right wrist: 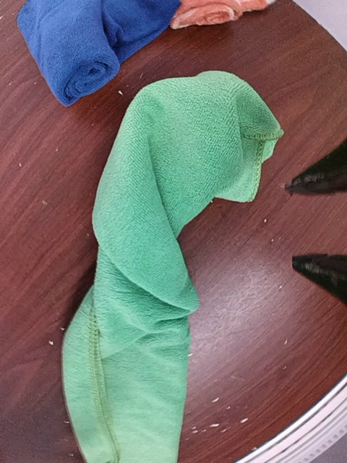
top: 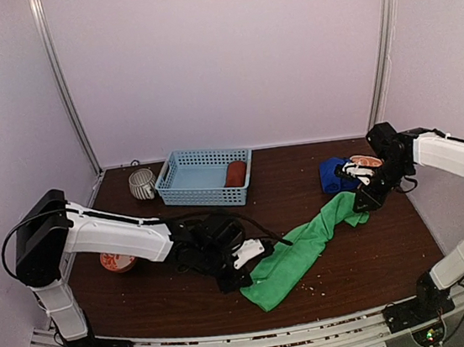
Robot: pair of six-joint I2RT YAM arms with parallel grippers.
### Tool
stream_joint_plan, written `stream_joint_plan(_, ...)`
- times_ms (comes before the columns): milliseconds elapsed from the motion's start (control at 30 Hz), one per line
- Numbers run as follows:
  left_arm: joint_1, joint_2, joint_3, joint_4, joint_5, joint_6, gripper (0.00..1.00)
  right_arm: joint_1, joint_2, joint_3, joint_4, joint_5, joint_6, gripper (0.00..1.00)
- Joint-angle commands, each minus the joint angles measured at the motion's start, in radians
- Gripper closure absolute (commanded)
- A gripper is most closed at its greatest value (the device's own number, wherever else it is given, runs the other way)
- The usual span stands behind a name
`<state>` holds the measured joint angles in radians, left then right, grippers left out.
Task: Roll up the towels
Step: Place the towel at the center of the board, then pick up the towel from the center of the board.
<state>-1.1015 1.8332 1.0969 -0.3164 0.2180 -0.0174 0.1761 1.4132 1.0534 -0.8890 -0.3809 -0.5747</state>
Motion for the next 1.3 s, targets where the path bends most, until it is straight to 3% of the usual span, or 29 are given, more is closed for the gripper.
stream_joint_plan(0,0.005,0.0,0.041,-0.009,-0.033,0.002,1.0,-0.001,0.004,-0.015,0.03,0.025,0.01,0.6)
stream_joint_plan(100,0.015,-0.04,0.036,-0.017,-0.102,0.001,1.0,-0.001,0.05,-0.003,0.078,0.051,0.045,0.51)
stream_joint_plan(400,0.15,-0.157,0.1,-0.042,-0.185,0.004,1.0,-0.001,0.359,0.17,0.18,0.139,0.171,0.45)
stream_joint_plan(433,0.161,-0.166,0.114,-0.05,-0.2,0.005,1.0,-0.001,0.378,0.187,0.185,0.136,0.173,0.5)
stream_joint_plan(533,0.183,-0.201,0.154,-0.071,-0.259,0.012,1.0,-0.001,0.404,0.245,0.171,0.103,0.163,0.91)
stream_joint_plan(567,0.184,-0.222,0.166,-0.079,-0.285,0.015,1.0,-0.001,0.395,0.264,0.162,0.089,0.157,0.99)
stream_joint_plan(733,0.185,-0.388,0.165,-0.093,-0.308,0.008,1.0,0.012,0.131,0.23,0.092,-0.092,0.054,1.0)
stream_joint_plan(800,0.185,-0.467,0.116,-0.092,-0.256,0.009,1.0,0.029,-0.007,0.145,0.04,-0.178,-0.075,1.0)
stream_joint_plan(867,0.185,-0.52,0.051,-0.097,-0.218,-0.009,1.0,0.066,-0.135,-0.024,0.02,-0.146,-0.204,1.0)
stream_joint_plan(900,0.186,-0.53,0.018,-0.109,-0.198,-0.017,1.0,0.097,-0.189,-0.104,0.026,-0.089,-0.253,0.96)
stream_joint_plan(967,0.185,-0.517,-0.039,-0.146,-0.139,-0.032,1.0,0.164,-0.256,-0.242,0.027,0.026,-0.328,0.74)
stream_joint_plan(1000,0.185,-0.494,-0.054,-0.174,-0.104,-0.036,1.0,0.184,-0.27,-0.281,0.021,0.07,-0.341,0.69)
stream_joint_plan(1100,0.174,-0.408,-0.063,-0.277,-0.051,-0.04,1.0,0.19,-0.262,-0.279,-0.05,0.106,-0.358,0.62)
stream_joint_plan(1267,0.169,-0.377,-0.073,-0.29,-0.027,-0.021,1.0,0.153,-0.244,-0.15,-0.101,-0.006,-0.337,0.6)
